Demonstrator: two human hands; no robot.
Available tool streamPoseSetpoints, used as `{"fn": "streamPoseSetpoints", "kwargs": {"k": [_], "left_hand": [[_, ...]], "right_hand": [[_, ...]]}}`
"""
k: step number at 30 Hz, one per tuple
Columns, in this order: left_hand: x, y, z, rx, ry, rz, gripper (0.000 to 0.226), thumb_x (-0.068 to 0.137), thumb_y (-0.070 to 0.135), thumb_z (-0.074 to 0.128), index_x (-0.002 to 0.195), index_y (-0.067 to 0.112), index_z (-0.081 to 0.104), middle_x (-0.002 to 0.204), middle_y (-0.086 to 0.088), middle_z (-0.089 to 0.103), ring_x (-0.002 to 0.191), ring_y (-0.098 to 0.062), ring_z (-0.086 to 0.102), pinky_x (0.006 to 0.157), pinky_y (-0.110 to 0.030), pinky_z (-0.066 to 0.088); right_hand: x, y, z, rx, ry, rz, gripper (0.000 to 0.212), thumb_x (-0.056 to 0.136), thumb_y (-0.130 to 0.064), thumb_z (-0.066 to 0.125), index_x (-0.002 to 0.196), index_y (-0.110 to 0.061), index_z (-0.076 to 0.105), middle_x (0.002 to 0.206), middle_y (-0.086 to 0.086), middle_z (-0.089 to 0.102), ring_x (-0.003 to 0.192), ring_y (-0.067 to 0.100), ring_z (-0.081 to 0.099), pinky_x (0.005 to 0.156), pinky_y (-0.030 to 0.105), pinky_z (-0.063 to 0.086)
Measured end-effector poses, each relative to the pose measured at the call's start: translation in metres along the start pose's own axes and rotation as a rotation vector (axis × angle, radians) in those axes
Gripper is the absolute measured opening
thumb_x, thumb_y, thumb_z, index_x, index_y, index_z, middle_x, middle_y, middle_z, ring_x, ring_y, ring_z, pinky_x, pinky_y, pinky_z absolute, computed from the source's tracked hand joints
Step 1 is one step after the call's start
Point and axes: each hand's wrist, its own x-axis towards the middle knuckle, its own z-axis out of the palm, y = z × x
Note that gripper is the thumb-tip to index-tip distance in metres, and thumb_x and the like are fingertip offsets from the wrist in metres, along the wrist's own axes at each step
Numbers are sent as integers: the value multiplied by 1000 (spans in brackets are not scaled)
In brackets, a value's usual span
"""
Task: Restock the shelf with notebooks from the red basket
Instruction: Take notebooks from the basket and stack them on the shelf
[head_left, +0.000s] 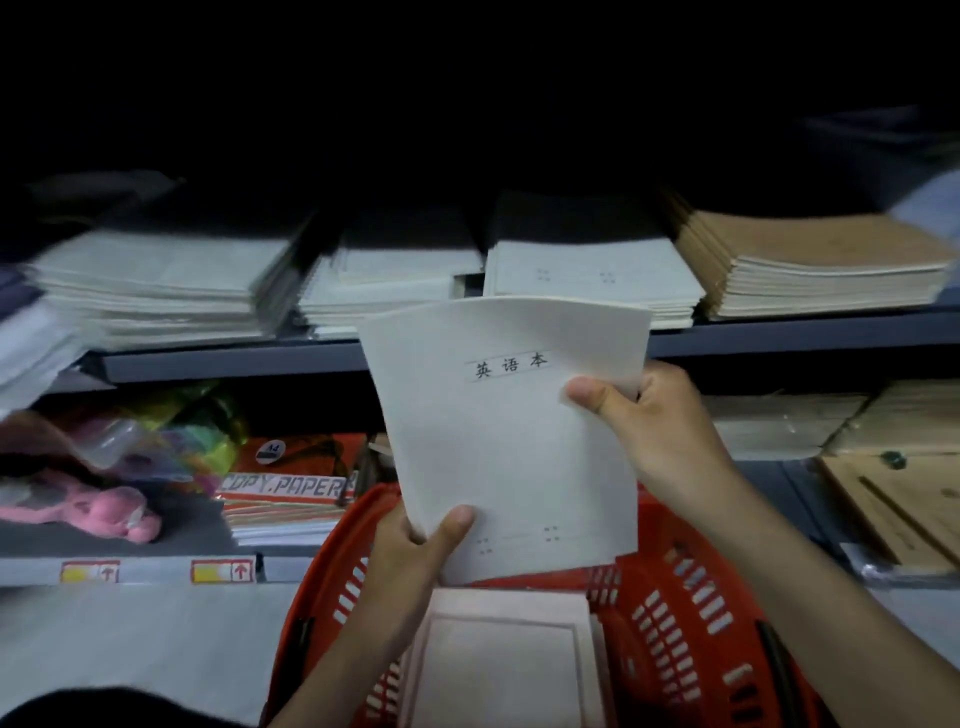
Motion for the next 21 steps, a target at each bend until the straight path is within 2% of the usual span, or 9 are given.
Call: {"fn": "streamPoseSetpoints", "kwargs": {"k": [3, 5, 8, 10, 12, 15, 21], "left_hand": [[-5, 15, 5, 66, 57, 110, 28, 86, 37, 62, 113, 31, 60, 109, 28, 69, 102, 10, 63, 80, -9, 48], [-4, 30, 8, 57, 155, 192, 31, 84, 41, 61, 114, 31, 62, 107, 27, 69, 99, 11, 62, 78, -7, 47], [7, 64, 13, 88, 195, 291, 22, 89, 40, 58, 102, 26, 68, 95, 13, 73, 88, 0, 66, 70, -12, 49], [20, 89, 17, 108, 162, 332, 18, 94, 33, 55, 98, 21, 68, 90, 8, 72, 81, -4, 66, 66, -14, 49], [34, 112, 19, 101, 126, 329, 18, 96, 27, 51, 101, 20, 66, 92, 10, 73, 81, -4, 68, 68, -16, 53], [53, 136, 21, 119, 64, 306, 21, 99, 32, 47, 105, 23, 65, 95, 8, 74, 87, -7, 70, 76, -30, 59], [70, 138, 24, 45, -32, 155, 19, 100, 27, 49, 115, 28, 61, 98, 6, 75, 90, -11, 72, 84, -39, 59]], "right_hand": [[6, -23, -9, 67, 44, -52, 11, 84, -23, 72, 74, -27, 71, 65, -25, 70, 65, -7, 65, 55, 10, 45], [7, -32, -13, 158, 80, -71, 8, 86, -20, 70, 85, -27, 70, 77, -23, 73, 72, -6, 68, 60, 11, 48], [10, -36, -16, 285, 118, -10, 17, 90, -19, 67, 105, -27, 68, 101, -11, 75, 94, 9, 72, 82, 34, 57], [10, -33, -17, 304, 111, 51, 22, 90, -19, 67, 111, -27, 66, 105, -7, 75, 99, 16, 71, 92, 49, 54], [5, -26, -13, 306, 85, 114, 26, 90, -20, 66, 113, -30, 65, 107, -10, 74, 102, 15, 70, 98, 51, 50], [-1, -22, -7, 297, 96, 132, 33, 89, -22, 67, 120, -34, 62, 111, -15, 72, 107, 12, 67, 102, 49, 47], [10, -27, -11, 249, 212, 91, 27, 90, -18, 65, 112, -34, 66, 105, -12, 74, 101, 13, 69, 97, 49, 49]]}}
